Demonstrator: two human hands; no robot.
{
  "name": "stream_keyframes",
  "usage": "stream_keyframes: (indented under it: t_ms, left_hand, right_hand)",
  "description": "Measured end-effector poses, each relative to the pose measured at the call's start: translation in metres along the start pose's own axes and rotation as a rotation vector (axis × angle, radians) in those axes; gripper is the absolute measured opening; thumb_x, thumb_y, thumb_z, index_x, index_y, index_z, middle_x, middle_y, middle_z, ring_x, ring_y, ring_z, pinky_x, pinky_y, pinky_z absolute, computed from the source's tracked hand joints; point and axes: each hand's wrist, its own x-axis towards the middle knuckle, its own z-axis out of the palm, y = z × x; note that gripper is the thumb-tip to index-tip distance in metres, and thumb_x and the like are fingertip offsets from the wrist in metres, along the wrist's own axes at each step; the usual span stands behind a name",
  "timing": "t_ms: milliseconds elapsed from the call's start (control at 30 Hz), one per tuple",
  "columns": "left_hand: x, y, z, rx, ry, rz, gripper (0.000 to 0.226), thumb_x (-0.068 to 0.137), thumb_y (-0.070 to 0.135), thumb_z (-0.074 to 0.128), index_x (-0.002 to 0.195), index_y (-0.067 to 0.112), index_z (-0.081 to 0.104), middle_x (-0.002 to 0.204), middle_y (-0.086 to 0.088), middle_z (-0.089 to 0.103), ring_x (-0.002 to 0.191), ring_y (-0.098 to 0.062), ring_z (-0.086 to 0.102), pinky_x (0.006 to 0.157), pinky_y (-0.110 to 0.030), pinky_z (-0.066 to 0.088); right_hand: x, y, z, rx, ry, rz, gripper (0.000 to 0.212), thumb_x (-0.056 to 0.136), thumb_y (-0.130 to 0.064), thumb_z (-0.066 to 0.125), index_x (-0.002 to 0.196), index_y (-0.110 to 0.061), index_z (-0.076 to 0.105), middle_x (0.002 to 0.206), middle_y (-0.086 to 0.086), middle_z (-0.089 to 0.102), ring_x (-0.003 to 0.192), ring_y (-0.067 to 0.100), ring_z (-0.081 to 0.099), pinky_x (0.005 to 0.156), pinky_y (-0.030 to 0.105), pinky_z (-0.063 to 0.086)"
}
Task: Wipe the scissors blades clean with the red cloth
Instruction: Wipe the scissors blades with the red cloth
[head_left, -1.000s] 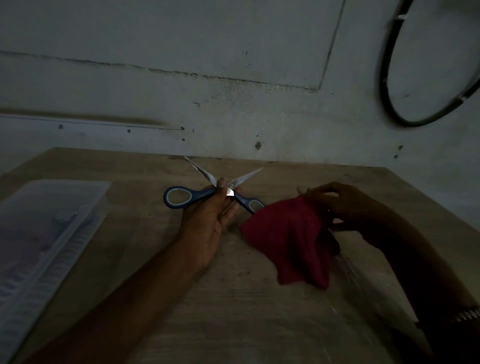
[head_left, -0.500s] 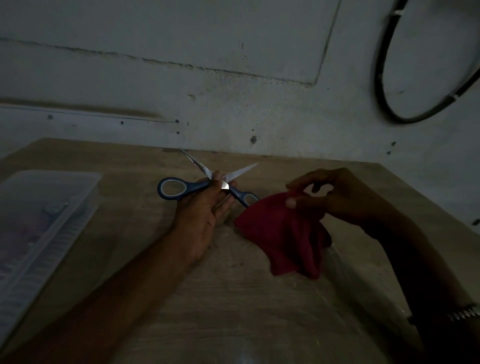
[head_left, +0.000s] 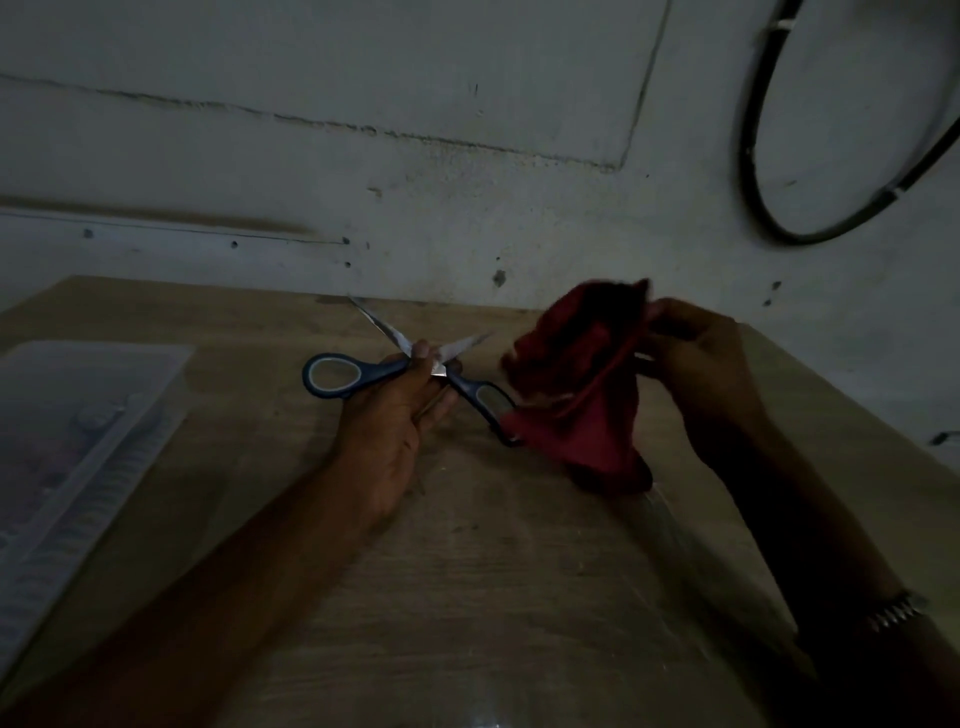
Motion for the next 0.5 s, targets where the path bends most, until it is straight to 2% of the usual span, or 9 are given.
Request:
stream_keyframes:
  t_ms: [33, 100, 167, 233, 267, 300, 367, 433, 500]
  left_hand:
    - [0.0, 0.001, 0.0, 0.002, 0.001, 0.004, 0.013, 0.097, 0.014, 0.064, 0.107, 0.009, 0.071, 0.098, -0.003, 0.08, 0.089, -0.012, 0.077, 0.074, -0.025, 0.064]
    - [0.0, 0.001, 0.0, 0.014, 0.009, 0.014, 0.013, 0.098, 0.014, 0.062, 0.108, 0.01, 0.07, 0.104, -0.005, 0.077, 0.09, -0.012, 0.076, 0.076, -0.026, 0.064]
    - [0.001, 0.001, -0.001, 0.027, 0.011, 0.021, 0.019, 0.098, 0.015, 0.062, 0.115, 0.009, 0.069, 0.112, -0.008, 0.076, 0.1, -0.015, 0.075, 0.079, -0.027, 0.064]
    - [0.003, 0.0, -0.002, 0.032, 0.014, 0.021, 0.022, 0.097, 0.016, 0.064, 0.118, 0.009, 0.068, 0.12, -0.011, 0.074, 0.111, -0.02, 0.072, 0.082, -0.028, 0.063]
    - [0.003, 0.0, -0.002, 0.038, 0.011, 0.024, 0.022, 0.097, 0.016, 0.065, 0.117, 0.009, 0.068, 0.121, -0.012, 0.074, 0.112, -0.021, 0.072, 0.083, -0.029, 0.063]
    - [0.003, 0.0, -0.002, 0.049, 0.006, 0.028, 0.021, 0.096, 0.017, 0.066, 0.116, 0.01, 0.068, 0.121, -0.012, 0.074, 0.112, -0.021, 0.072, 0.084, -0.03, 0.063]
    - [0.002, 0.001, -0.003, 0.073, -0.013, 0.044, 0.02, 0.094, 0.02, 0.067, 0.112, 0.012, 0.069, 0.119, -0.012, 0.075, 0.111, -0.021, 0.073, 0.091, -0.034, 0.059]
    - [0.0, 0.0, -0.003, 0.097, -0.035, 0.066, 0.018, 0.094, 0.022, 0.068, 0.11, 0.014, 0.07, 0.116, -0.01, 0.077, 0.11, -0.02, 0.074, 0.094, -0.035, 0.058]
    - [-0.003, -0.003, -0.002, 0.134, -0.056, 0.083, 0.021, 0.095, 0.024, 0.067, 0.113, 0.013, 0.07, 0.114, -0.009, 0.078, 0.109, -0.019, 0.074, 0.092, -0.032, 0.059]
  right_hand:
    - [0.0, -0.001, 0.0, 0.092, 0.024, 0.035, 0.026, 0.099, -0.001, 0.057, 0.083, -0.016, 0.069, 0.083, -0.001, 0.073, 0.08, 0.012, 0.071, 0.073, 0.027, 0.058]
    - [0.001, -0.007, -0.006, 0.19, 0.133, -0.025, 0.023, 0.099, -0.004, 0.054, 0.082, -0.017, 0.063, 0.079, -0.002, 0.066, 0.073, 0.01, 0.065, 0.065, 0.021, 0.054]
    - [0.0, -0.012, -0.011, 0.032, 0.165, -0.12, 0.021, 0.099, -0.009, 0.062, 0.081, -0.02, 0.065, 0.074, -0.005, 0.067, 0.066, 0.008, 0.064, 0.059, 0.019, 0.052]
    - [-0.003, -0.012, -0.007, -0.138, 0.091, -0.13, 0.012, 0.094, -0.01, 0.073, 0.083, -0.015, 0.072, 0.074, -0.002, 0.074, 0.069, 0.01, 0.073, 0.063, 0.023, 0.059]
    - [-0.005, -0.012, -0.004, -0.14, 0.048, -0.1, 0.007, 0.091, -0.01, 0.077, 0.085, -0.012, 0.076, 0.077, 0.001, 0.077, 0.074, 0.014, 0.076, 0.067, 0.027, 0.062]
    - [-0.006, -0.012, -0.001, -0.09, 0.012, -0.062, 0.002, 0.089, -0.01, 0.08, 0.087, -0.01, 0.079, 0.08, 0.003, 0.079, 0.078, 0.018, 0.078, 0.072, 0.032, 0.065]
    - [-0.01, -0.015, 0.01, 0.045, -0.023, -0.026, 0.006, 0.086, -0.012, 0.083, 0.09, -0.009, 0.081, 0.085, 0.004, 0.081, 0.084, 0.021, 0.079, 0.079, 0.035, 0.065]
    - [-0.016, -0.013, 0.027, 0.021, 0.0, -0.096, 0.007, 0.085, -0.017, 0.085, 0.09, -0.013, 0.082, 0.087, -0.001, 0.081, 0.086, 0.016, 0.079, 0.08, 0.03, 0.063]
    - [-0.02, -0.005, 0.047, -0.112, 0.044, -0.178, 0.007, 0.085, -0.021, 0.087, 0.091, -0.021, 0.083, 0.086, -0.009, 0.081, 0.083, 0.007, 0.076, 0.08, 0.025, 0.061]
